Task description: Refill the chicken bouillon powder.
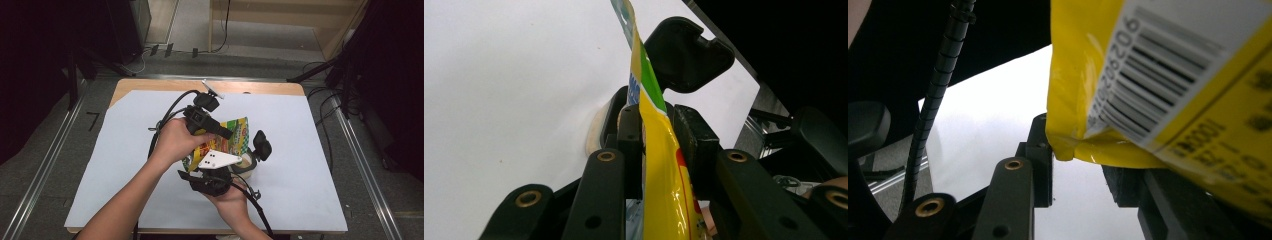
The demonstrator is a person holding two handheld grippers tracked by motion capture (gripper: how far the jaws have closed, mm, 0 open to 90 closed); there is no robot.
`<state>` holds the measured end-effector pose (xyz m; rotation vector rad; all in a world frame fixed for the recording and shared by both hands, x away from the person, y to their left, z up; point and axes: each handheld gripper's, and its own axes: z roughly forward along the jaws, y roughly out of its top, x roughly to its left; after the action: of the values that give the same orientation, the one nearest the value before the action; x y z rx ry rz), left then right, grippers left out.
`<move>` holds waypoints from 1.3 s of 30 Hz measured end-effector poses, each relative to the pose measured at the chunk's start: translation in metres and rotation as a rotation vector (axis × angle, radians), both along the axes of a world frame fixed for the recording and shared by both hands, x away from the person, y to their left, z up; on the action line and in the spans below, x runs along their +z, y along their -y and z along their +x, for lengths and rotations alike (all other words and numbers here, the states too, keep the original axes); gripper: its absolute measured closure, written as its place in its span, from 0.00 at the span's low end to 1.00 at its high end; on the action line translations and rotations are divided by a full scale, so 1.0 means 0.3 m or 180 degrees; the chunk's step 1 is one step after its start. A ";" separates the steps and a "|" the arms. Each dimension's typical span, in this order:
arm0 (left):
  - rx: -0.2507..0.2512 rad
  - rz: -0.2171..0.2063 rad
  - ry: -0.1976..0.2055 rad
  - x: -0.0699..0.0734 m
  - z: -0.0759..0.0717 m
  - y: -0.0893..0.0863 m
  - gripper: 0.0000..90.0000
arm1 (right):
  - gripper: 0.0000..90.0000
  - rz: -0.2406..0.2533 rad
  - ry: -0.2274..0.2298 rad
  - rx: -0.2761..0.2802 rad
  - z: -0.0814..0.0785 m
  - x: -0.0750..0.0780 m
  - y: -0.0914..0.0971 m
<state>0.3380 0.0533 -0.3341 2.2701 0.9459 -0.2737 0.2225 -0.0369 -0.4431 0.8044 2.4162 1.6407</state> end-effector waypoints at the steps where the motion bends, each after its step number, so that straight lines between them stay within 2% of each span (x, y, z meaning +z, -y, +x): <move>1: -0.0005 -0.0003 -0.0005 -0.001 -0.002 -0.002 0.83 | 0.77 -0.0007 0.0002 0.0010 -0.001 -0.001 -0.001; 5: -0.0004 -0.0058 -0.0010 -0.007 -0.009 -0.015 0.83 | 0.71 -0.0042 0.0021 0.0090 -0.004 -0.012 -0.006; 11: 0.0017 -0.0151 -0.0016 -0.019 -0.019 -0.035 0.83 | 0.70 -0.0093 0.0075 0.0128 -0.010 -0.025 -0.010; 16: 0.0054 -0.0205 -0.0026 -0.033 -0.021 -0.055 0.83 | 0.70 -0.0128 0.0054 0.0168 -0.012 -0.037 -0.011; 24: 0.0093 -0.0350 -0.0100 -0.066 -0.025 -0.084 0.85 | 0.70 -0.0334 0.0110 0.0223 -0.014 -0.074 -0.016; 39: 0.0063 -0.0322 -0.0148 -0.095 -0.028 -0.074 0.86 | 0.70 -0.0545 0.0244 0.0322 -0.022 -0.124 -0.012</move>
<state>0.3297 0.0756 -0.3626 2.1696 0.9561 -0.3592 0.2158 -0.0333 -0.4802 0.5912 2.5379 1.4421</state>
